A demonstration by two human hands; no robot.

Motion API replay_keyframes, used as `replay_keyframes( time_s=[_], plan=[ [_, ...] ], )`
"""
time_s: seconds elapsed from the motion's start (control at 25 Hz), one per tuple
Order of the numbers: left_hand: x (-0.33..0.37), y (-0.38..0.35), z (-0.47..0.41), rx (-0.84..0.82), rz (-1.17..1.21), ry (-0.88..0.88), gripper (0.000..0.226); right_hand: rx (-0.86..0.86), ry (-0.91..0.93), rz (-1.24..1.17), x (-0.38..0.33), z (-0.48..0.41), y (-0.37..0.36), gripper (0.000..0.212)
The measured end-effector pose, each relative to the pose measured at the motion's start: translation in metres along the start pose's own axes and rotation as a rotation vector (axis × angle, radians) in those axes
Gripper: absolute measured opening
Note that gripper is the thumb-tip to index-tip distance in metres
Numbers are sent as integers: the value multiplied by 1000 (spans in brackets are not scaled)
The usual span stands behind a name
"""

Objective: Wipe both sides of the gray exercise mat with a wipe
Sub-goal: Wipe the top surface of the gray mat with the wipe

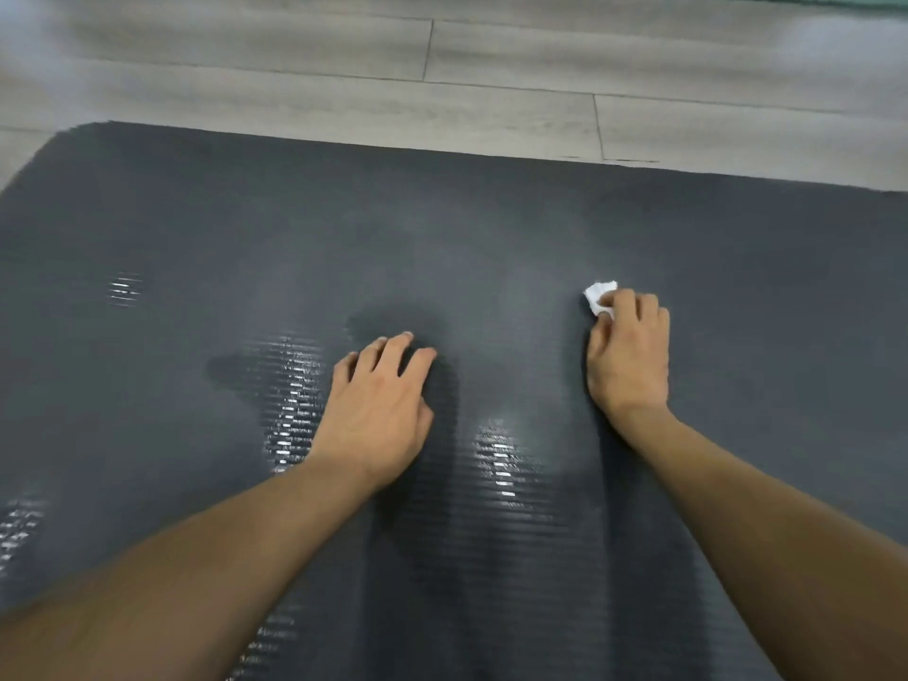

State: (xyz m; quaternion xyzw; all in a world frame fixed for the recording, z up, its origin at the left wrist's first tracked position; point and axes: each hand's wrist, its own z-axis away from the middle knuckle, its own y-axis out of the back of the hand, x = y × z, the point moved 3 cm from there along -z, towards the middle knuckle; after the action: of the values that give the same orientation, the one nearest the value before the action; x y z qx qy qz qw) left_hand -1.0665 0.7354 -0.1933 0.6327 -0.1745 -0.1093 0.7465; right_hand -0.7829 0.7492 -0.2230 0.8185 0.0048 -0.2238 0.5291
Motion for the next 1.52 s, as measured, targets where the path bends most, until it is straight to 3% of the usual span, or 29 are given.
replay_keyframes(
  time_s=[0.2,0.36,0.52,1.04,1.32,1.44,1.52],
  plan=[
    [-29,-6,-98,59,28,-28,46,28,-84,-33,2,2,-7,15],
    [-23,2,-180,138,45,-89,55,-28,-92,11,3,-5,-12,17],
    [-11,-4,-241,48,21,-118,63,-84,-124,14,7,-8,-13,19],
    [-11,-15,-252,88,-50,-131,63,-59,-149,-60,2,-17,-8,18],
    [-13,-17,-250,127,-56,-127,63,213,-266,14,70,-194,-13,23],
    [-14,-17,-252,128,-71,-130,63,153,-451,77,102,-232,-32,28],
    [-13,-17,-253,122,-64,-125,63,111,-449,130,78,-236,-58,30]
  ],
)
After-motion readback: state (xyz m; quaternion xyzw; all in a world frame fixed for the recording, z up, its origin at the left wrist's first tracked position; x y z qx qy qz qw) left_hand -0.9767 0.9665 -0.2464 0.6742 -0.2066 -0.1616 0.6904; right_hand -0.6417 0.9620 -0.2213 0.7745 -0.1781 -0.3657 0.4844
